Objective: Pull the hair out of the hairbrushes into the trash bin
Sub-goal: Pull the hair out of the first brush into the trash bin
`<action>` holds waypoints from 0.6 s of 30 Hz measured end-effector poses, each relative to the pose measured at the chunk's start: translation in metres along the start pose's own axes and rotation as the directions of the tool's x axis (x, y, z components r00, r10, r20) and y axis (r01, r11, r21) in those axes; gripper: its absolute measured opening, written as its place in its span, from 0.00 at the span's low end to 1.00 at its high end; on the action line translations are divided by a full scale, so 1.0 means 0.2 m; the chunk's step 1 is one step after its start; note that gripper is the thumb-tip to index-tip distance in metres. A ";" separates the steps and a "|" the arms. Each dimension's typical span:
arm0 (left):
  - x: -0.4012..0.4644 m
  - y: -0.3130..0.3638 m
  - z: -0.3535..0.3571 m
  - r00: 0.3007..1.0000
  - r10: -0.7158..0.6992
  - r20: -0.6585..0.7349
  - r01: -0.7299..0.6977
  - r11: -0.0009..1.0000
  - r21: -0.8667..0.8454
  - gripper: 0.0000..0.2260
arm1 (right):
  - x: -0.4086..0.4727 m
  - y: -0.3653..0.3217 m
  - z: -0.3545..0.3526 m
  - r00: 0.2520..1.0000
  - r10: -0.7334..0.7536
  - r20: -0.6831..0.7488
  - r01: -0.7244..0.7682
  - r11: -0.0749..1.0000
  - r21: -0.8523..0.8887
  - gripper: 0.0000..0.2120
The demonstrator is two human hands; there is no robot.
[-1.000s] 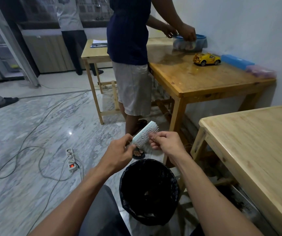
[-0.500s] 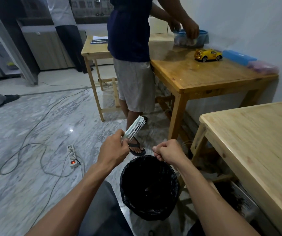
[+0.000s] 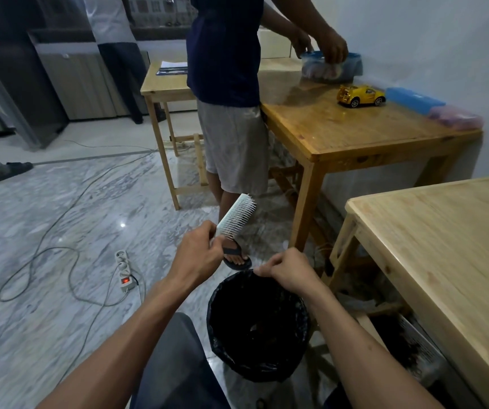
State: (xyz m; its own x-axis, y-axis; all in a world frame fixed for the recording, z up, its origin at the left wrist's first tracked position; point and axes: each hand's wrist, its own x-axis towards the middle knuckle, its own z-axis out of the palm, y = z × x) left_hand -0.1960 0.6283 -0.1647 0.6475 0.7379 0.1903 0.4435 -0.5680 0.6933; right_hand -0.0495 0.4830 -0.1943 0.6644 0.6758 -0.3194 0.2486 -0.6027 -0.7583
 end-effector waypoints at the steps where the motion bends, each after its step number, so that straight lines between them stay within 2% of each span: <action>1: 0.00 0.00 0.00 1.000 0.004 0.007 -0.004 1.000 -0.002 0.07 | 0.00 -0.02 -0.01 0.999 -0.028 -0.030 0.030 0.999 0.046 0.19; 3: -0.01 0.01 0.00 0.999 0.028 0.033 -0.028 0.999 -0.018 0.06 | -0.02 -0.09 -0.03 0.996 -0.084 -0.014 0.085 0.966 0.242 0.15; 5: -0.02 0.03 0.01 0.992 0.084 0.094 -0.081 0.996 -0.036 0.04 | -0.03 -0.15 -0.05 0.991 -0.125 0.050 0.080 0.845 0.529 0.15; 7: -0.04 0.05 0.03 0.975 0.149 0.167 -0.143 0.989 -0.047 0.04 | -0.01 -0.18 -0.05 0.991 -0.135 0.020 0.085 0.723 0.685 0.17; 10: -0.05 0.04 0.04 0.948 0.137 0.287 -0.109 0.988 -0.110 0.00 | 0.01 -0.18 -0.05 0.993 -0.050 -0.103 0.110 0.680 0.725 0.19; 13: -0.04 0.00 0.05 0.911 0.106 0.398 -0.076 0.993 -0.092 0.05 | 0.02 -0.17 -0.08 0.982 0.011 -0.188 0.140 0.627 0.766 0.18; 15: -0.04 0.00 0.05 0.911 0.087 0.403 -0.053 0.994 -0.095 0.07 | 0.02 -0.16 -0.10 0.976 -0.004 -0.219 0.177 0.602 0.779 0.20; 18: -0.04 0.00 0.09 0.939 0.096 0.330 -0.065 0.992 -0.106 0.05 | 0.01 -0.15 -0.09 0.978 -0.080 -0.193 0.202 0.601 0.773 0.14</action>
State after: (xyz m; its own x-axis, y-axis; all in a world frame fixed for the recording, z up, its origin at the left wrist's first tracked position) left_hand -0.1890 0.6155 -0.1783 0.8553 0.5178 0.0162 0.3324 -0.5725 0.7495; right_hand -0.0442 0.4952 -0.1614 0.7656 0.6275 -0.1418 -0.2617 0.1023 -0.9597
